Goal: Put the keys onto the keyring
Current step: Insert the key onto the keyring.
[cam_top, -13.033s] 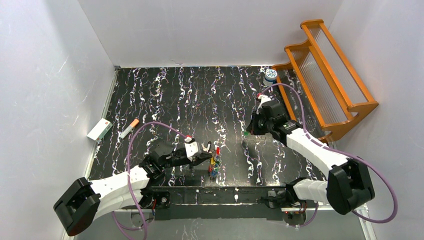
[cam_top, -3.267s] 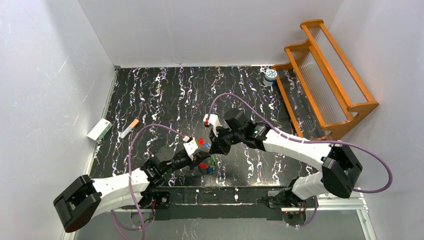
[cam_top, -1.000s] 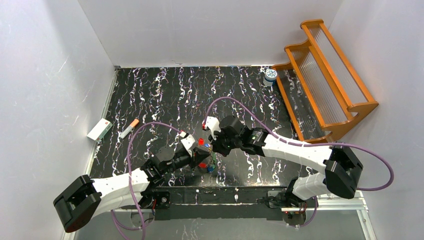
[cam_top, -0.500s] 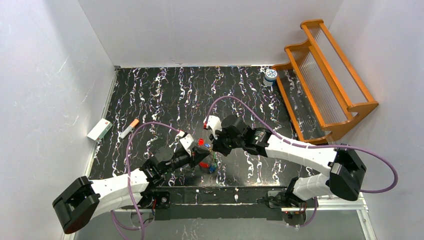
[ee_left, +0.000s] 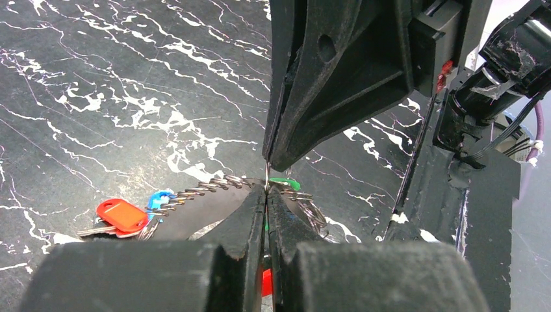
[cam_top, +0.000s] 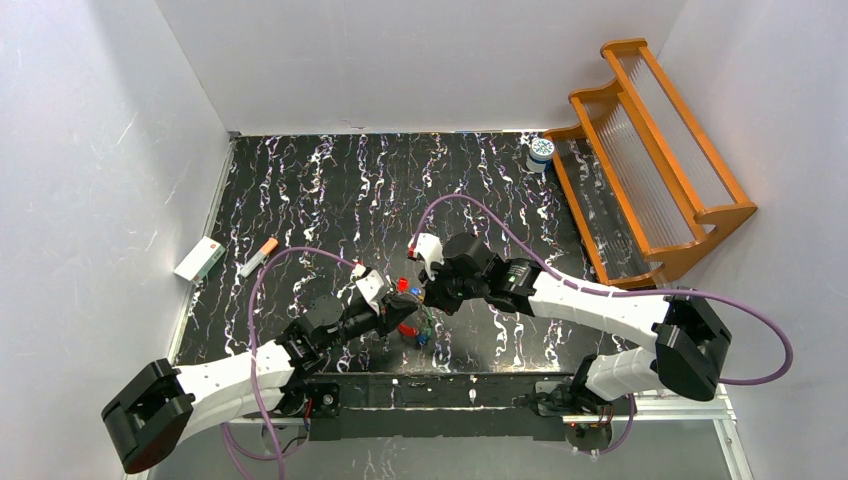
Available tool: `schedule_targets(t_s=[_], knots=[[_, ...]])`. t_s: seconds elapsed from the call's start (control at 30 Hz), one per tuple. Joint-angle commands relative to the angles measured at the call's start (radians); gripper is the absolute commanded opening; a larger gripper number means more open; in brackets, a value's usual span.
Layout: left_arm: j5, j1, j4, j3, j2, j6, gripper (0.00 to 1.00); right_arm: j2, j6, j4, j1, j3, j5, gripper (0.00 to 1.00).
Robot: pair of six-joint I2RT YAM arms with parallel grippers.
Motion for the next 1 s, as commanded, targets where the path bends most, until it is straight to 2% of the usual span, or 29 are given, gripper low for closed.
schedule_targets(t_s=[0.0, 0.97], knots=[[0.001, -0.001, 0.065, 0.006, -0.026, 0.008, 0.00, 0.017, 0.021, 0.010, 0.000, -0.013, 0.020, 0.01], [-0.015, -0.002, 0.067, -0.003, -0.039, 0.010, 0.00, -0.009, 0.064, -0.015, -0.028, -0.045, 0.058, 0.01]])
